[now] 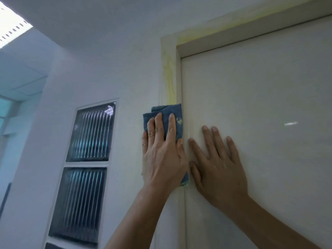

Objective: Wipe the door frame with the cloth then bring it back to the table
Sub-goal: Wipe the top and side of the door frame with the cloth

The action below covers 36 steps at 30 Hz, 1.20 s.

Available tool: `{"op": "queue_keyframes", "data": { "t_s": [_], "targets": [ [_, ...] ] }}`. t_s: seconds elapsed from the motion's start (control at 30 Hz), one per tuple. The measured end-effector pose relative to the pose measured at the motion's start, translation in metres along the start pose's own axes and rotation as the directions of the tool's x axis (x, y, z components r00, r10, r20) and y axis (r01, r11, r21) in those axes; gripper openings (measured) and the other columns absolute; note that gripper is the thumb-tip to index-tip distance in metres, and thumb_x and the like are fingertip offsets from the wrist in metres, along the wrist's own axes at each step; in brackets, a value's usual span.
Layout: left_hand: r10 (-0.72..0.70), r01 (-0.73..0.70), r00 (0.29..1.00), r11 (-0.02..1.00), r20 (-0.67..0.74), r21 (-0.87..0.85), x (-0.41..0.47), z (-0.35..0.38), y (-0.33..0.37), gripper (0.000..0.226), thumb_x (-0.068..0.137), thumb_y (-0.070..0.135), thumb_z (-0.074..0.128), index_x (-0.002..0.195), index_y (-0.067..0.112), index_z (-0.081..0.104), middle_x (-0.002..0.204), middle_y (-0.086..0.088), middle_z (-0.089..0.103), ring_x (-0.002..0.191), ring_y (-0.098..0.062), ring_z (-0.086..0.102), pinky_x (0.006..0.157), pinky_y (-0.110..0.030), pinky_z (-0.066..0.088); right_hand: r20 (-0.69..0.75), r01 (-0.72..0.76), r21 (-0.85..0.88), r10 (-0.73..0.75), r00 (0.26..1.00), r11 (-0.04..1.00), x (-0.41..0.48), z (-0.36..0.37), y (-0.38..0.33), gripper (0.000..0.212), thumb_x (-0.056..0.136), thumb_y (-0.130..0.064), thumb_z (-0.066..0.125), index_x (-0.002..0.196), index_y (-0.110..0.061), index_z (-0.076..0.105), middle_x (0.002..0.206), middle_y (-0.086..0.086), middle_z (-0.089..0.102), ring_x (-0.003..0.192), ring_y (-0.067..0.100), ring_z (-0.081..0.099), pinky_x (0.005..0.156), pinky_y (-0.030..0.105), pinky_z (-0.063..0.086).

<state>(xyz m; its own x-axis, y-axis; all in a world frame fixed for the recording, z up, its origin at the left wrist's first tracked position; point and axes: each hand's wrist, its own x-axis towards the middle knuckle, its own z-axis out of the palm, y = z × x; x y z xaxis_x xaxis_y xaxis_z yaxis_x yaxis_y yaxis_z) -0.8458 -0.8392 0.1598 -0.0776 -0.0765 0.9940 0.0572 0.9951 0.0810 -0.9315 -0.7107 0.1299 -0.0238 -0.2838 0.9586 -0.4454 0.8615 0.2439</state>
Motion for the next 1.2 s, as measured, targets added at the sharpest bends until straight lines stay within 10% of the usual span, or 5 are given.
{"op": "queue_keyframes", "data": {
  "t_s": [0.57,0.83,1.2],
  "targets": [
    [0.06,-0.06,0.998,0.998,-0.001,-0.008,-0.027,0.008,-0.012,0.067,0.089,0.04,0.032,0.151,0.017,0.027,0.157,-0.015,0.025,0.145,-0.035,0.02,0.115,-0.051,0.021,0.019,-0.063,-0.154,0.067,0.998,0.986,0.018,-0.001,-0.007,0.064,0.101,-0.049,0.026,0.156,-0.018,0.027,0.166,0.008,0.016,0.154,0.027,0.01,0.122,0.052,0.017],
    [0.05,-0.05,0.998,0.999,0.036,0.001,0.059,-0.005,-0.002,0.072,0.088,0.039,0.021,0.154,0.023,-0.003,0.163,-0.009,-0.006,0.149,-0.028,-0.01,0.12,-0.049,-0.001,0.058,-0.063,-0.145,0.072,0.996,0.987,0.038,-0.009,-0.007,0.068,0.097,-0.053,0.007,0.157,-0.026,0.024,0.167,0.004,0.013,0.155,0.027,0.007,0.121,0.053,0.016],
    [0.042,-0.042,0.999,0.999,-0.034,-0.014,0.004,0.002,-0.006,0.071,0.087,0.042,0.017,0.155,0.021,0.009,0.162,-0.011,0.007,0.149,-0.028,0.001,0.119,-0.048,0.006,0.061,-0.043,-0.142,0.052,0.997,0.989,0.021,-0.005,-0.003,0.065,0.1,-0.052,0.017,0.157,-0.022,0.024,0.167,0.007,0.013,0.154,0.028,0.008,0.121,0.052,0.015]
  ]
}}
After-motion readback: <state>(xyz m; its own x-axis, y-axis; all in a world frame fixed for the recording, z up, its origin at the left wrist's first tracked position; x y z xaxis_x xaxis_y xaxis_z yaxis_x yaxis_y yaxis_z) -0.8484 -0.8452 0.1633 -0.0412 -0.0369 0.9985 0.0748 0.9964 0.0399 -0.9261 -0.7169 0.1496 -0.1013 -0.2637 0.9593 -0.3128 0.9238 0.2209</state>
